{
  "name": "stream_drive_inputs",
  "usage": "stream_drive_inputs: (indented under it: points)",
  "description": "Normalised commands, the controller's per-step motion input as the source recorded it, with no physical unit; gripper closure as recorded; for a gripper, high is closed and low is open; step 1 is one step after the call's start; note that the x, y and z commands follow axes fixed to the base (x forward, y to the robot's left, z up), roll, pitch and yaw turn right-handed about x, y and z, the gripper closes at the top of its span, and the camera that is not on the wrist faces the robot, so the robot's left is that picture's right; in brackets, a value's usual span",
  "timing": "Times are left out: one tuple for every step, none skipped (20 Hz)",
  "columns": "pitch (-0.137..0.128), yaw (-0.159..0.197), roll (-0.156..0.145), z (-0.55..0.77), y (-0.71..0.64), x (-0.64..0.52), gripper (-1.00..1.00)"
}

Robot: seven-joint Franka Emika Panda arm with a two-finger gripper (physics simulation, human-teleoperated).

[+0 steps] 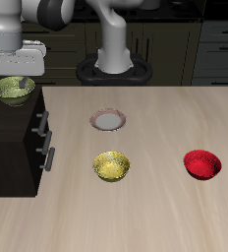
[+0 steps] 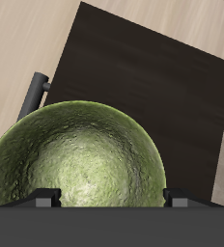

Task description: Place the green bowl on top of the wooden cabinet

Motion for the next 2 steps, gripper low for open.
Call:
stream_drive_inputs:
  points:
    - [-0.010,0.028,0.041,0.05,0.18,-0.07,-1.00]
    - [-0.004,-0.006,-0.013,0.05,0.01,0.05,-1.00]
